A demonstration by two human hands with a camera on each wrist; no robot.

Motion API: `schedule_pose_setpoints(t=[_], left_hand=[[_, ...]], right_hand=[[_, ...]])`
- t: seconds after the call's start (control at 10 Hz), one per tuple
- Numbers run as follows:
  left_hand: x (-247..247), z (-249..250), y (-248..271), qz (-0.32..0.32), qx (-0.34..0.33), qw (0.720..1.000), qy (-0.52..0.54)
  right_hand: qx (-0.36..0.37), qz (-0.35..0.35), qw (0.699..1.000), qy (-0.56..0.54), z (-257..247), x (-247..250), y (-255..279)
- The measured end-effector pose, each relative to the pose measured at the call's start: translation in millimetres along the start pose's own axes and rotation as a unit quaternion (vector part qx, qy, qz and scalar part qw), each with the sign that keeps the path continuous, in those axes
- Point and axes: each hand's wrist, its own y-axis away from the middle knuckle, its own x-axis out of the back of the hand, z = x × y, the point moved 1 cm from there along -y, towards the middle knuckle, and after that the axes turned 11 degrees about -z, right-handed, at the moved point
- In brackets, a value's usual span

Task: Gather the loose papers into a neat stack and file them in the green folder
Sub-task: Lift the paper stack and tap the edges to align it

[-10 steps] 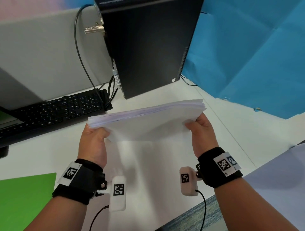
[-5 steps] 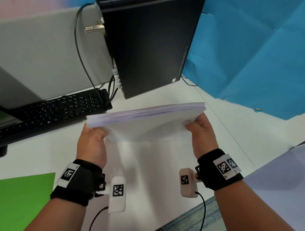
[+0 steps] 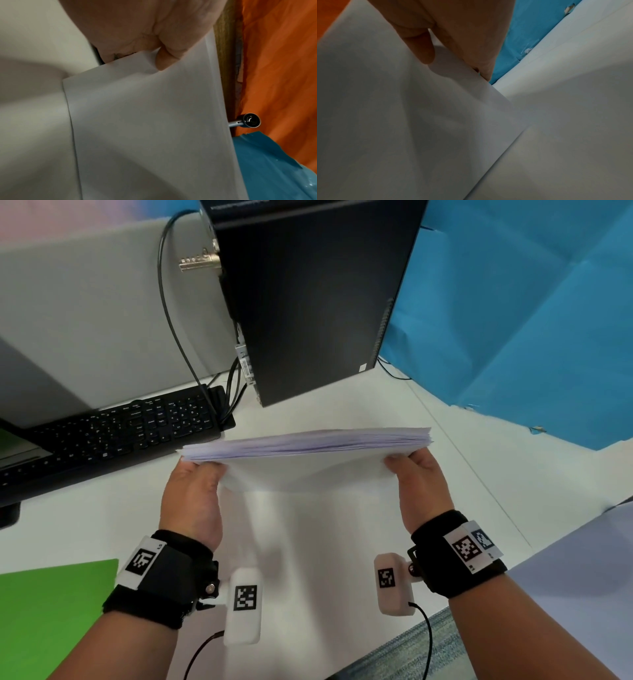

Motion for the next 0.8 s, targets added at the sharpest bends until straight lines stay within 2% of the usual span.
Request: schedule_pose_setpoints(t=[0.1,0.2,0.3,0.5,0.7,0.8], left_hand=[[-4.0,12.2,8.0,-0.005,-0.018,1.0,0.02],[-2.8,16.4,14.2,-0.031,-0.015,0.999,0.017],[-6.5,12.7,18.5,-0.042,0.007,0.998,0.045],[-6.7,12.9,25.4,-0.042,0.002,0.999,0.019],[-3.5,13.3,25.2,-0.047,0.026,0.998,-0.022],[-3.1,24.4,29.3,-0.052,0.011,0.999,-0.007]], right_hand=[[0.007,0.014,1.0,-0.01,-6.0,2.9,5.5],[0.019,0.001,1.0,-0.015,-14.4,3.3,12.1],[0.002,-0.014,1.0,-0.002,-14.5,0.4,16.0],[0.004,-0.005,1.0,0.0,-20.5,1.9,22.6],[-0.048,0.0,0.999,0.006,-9.0,-6.2,24.7],[-0.034,0.017,0.999,-0.011,-14.9,-6.3,24.8]])
